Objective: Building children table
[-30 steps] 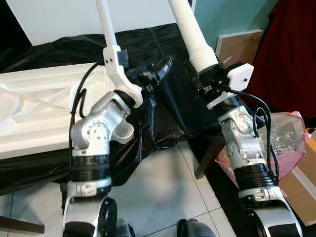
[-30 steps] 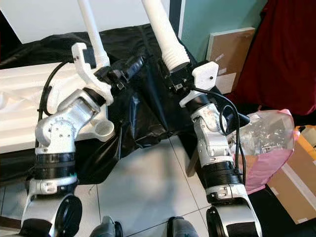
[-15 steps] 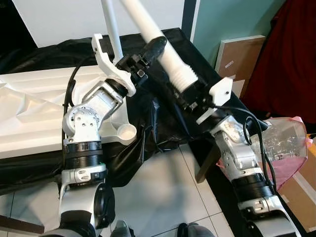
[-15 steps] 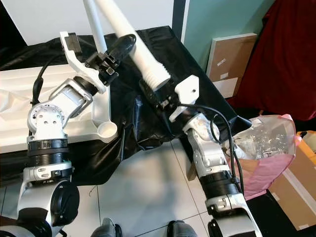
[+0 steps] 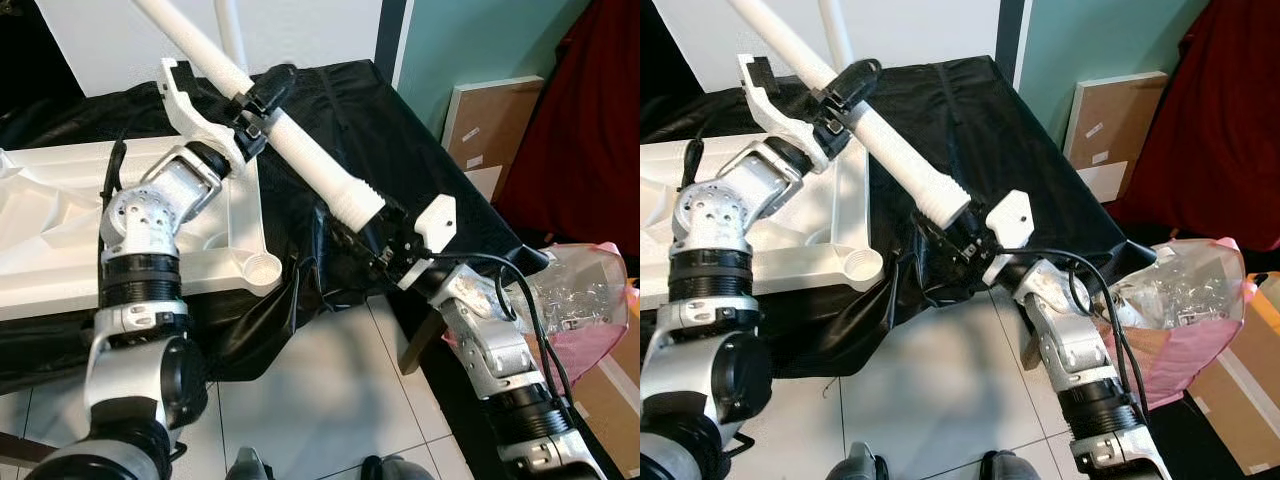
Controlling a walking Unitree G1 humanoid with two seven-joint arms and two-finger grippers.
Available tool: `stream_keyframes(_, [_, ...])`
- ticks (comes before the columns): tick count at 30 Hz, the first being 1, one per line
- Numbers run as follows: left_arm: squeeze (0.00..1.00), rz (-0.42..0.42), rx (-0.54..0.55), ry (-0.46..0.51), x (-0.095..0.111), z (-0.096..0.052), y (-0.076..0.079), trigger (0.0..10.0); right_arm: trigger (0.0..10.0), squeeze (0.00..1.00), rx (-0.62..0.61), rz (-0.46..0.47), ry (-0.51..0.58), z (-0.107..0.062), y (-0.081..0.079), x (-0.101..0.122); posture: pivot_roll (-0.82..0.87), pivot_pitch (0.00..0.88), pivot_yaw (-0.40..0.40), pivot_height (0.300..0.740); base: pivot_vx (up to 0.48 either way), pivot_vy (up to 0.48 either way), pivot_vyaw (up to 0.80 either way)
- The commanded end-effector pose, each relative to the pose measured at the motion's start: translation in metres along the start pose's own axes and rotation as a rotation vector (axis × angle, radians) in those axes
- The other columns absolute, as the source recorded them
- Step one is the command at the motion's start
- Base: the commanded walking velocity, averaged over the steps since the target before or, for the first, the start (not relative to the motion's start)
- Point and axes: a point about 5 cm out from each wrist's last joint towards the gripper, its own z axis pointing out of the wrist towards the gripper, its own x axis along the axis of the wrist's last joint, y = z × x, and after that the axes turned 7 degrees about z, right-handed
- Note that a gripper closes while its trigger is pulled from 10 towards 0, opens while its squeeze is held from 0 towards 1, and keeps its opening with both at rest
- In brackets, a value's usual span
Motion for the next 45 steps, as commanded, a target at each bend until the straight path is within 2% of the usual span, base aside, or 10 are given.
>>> stream_keyframes(1, [0.00,0.008,-0.198,0.026,0.003,0.001,0.010,2.3,10.0,0.00,0.018,0.000,0.022,0.001,-0.003,0.005,-0.05,0.069,0.023,0.740,0.000,0.000,0.00])
stream_keyframes(2, [0.00,0.005,-0.195,0.028,0.002,0.000,0.008,0.0,10.0,0.00,0.018,0.001,0.018,0.000,-0.004,0.005,-0.05,0.068,0.026,0.740,0.000,0.000,0.00])
stream_keyframes(18, [0.00,-0.036,-0.192,0.026,0.000,0.000,0.005,0.0,10.0,0.00,0.012,0.003,0.008,-0.002,-0.005,0.005,-0.05,0.068,0.023,0.740,0.000,0.000,0.00])
stream_keyframes(19, [0.00,-0.069,-0.180,0.034,0.001,0.000,0.002,10.0,10.0,1.00,0.011,0.011,0.003,-0.002,-0.005,0.004,-0.04,0.064,0.020,0.740,0.000,0.000,0.00])
stream_keyframes(27, [0.00,-0.100,-0.148,0.044,0.004,0.001,-0.002,10.0,10.0,1.00,0.009,0.022,-0.006,-0.004,-0.005,0.001,-0.04,0.060,0.017,0.740,0.000,0.000,0.00])
stream_keyframes(31, [0.00,-0.025,-0.116,0.056,0.008,0.001,-0.003,10.0,10.0,1.00,-0.015,0.024,-0.038,-0.011,-0.002,-0.002,-0.05,0.059,0.015,0.740,0.000,0.000,0.00])
stream_keyframes(32, [0.00,0.027,-0.106,0.065,0.010,0.001,-0.001,10.0,10.0,0.30,-0.030,0.029,-0.060,-0.013,0.000,-0.004,-0.05,0.059,0.014,0.740,0.000,0.000,0.00])
stream_keyframes(33, [0.00,0.027,-0.106,0.065,0.010,0.001,-0.001,10.0,10.0,0.30,-0.030,0.029,-0.060,-0.013,0.000,-0.004,-0.05,0.059,0.014,0.740,0.000,0.000,0.00])
stream_keyframes(34, [0.00,0.080,-0.108,0.070,0.011,0.002,0.003,10.0,10.0,0.00,-0.046,0.030,-0.078,-0.014,0.001,-0.005,-0.05,0.059,0.014,0.740,0.000,0.000,0.00])
stream_keyframes(45, [0.00,0.344,-0.111,0.075,-0.002,0.010,0.027,10.0,10.0,0.00,-0.096,0.036,-0.166,-0.003,0.005,-0.008,-0.05,0.055,0.002,0.740,0.000,0.000,0.00])
